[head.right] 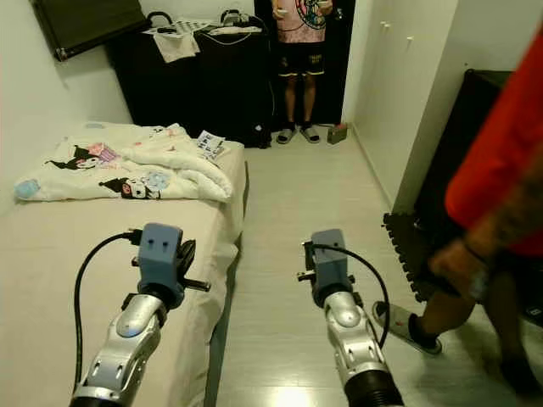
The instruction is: Clean up the room
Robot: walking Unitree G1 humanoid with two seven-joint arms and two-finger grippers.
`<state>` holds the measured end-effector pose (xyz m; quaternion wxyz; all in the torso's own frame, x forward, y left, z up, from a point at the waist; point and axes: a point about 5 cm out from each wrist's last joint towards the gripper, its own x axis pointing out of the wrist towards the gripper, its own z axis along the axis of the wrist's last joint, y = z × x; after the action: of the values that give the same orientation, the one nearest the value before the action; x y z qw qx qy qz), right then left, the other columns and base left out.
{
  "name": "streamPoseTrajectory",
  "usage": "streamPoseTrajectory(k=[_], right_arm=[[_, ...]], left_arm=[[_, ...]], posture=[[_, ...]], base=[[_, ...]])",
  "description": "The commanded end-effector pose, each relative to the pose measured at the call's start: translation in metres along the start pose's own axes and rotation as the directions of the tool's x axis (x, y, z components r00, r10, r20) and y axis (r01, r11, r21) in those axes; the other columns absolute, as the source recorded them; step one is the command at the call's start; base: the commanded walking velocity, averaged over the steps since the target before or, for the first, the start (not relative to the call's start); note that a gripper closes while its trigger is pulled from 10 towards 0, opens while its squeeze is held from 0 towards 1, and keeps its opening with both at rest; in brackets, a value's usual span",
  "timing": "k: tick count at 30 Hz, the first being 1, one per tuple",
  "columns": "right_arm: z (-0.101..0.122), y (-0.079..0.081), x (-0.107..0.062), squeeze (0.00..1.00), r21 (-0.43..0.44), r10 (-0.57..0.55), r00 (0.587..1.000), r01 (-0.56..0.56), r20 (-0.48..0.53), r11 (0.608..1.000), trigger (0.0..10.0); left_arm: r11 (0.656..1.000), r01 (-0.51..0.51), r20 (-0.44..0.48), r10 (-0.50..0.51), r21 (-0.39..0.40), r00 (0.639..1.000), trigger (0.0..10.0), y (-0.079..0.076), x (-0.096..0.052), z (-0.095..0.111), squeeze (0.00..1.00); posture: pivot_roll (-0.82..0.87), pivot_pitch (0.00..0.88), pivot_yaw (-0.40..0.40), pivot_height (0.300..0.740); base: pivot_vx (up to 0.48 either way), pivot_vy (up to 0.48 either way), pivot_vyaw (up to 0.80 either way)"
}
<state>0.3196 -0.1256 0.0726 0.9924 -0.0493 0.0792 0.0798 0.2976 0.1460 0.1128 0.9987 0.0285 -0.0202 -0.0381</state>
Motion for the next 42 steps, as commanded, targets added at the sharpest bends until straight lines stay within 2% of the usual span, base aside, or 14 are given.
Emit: streamPoseTrajectory(k=[1,6,14,25,42], right_arm=[[-0.0018,-0.0029,-0.0008,0.0,0.005,-0.01,1.0,0.01,0.0,1.0,10.0],[-0.0016,-0.0046,-0.0014,0.0,0.029,-0.019,1.0,0.019,-0.003,0.999,10.0],[-0.0021,-0.0033,-0.002,0.0,0.032,-0.006,1.0,0.006,0.0,0.999,10.0],[-0.0017,-0.001,-0.0019,0.0,0.002,0.014,1.0,-0.014,0.001,1.0,10.0],[-0.0018,0.0009,-0.0024,0.0,0.016,0.035,0.999,-0.035,0.003,0.999,10.0]], left_arm=[[1.0,-0.004,-0.005,0.004,-0.01,1.0,10.0,0.0001,0.0001,-0.0001,0.0],[1.0,0.0,-0.008,0.0,-0.004,1.0,10.0,0.0005,0.0002,-0.0016,0.0],[1.0,0.008,-0.013,-0.008,-0.003,1.0,10.0,0.0005,-0.0009,-0.003,0.0],[1.0,0.007,-0.019,-0.007,-0.007,1.0,10.0,-0.0004,-0.0019,-0.0046,0.0],[1.0,0.011,-0.021,-0.011,-0.014,1.0,10.0,-0.0015,-0.0023,-0.0052,0.0]], posture=[[-0.02,0.046,0.034,0.74],[-0.01,0.046,0.033,0.74],[-0.01,0.049,0.027,0.74],[-0.02,0.045,0.022,0.74],[-0.02,0.042,0.022,0.74]], base=[[0.375,0.0,0.0],[0.376,0.0,0.0],[0.382,0.0,-0.8],[0.383,0.0,0.0],[0.382,0.0,0.0]])
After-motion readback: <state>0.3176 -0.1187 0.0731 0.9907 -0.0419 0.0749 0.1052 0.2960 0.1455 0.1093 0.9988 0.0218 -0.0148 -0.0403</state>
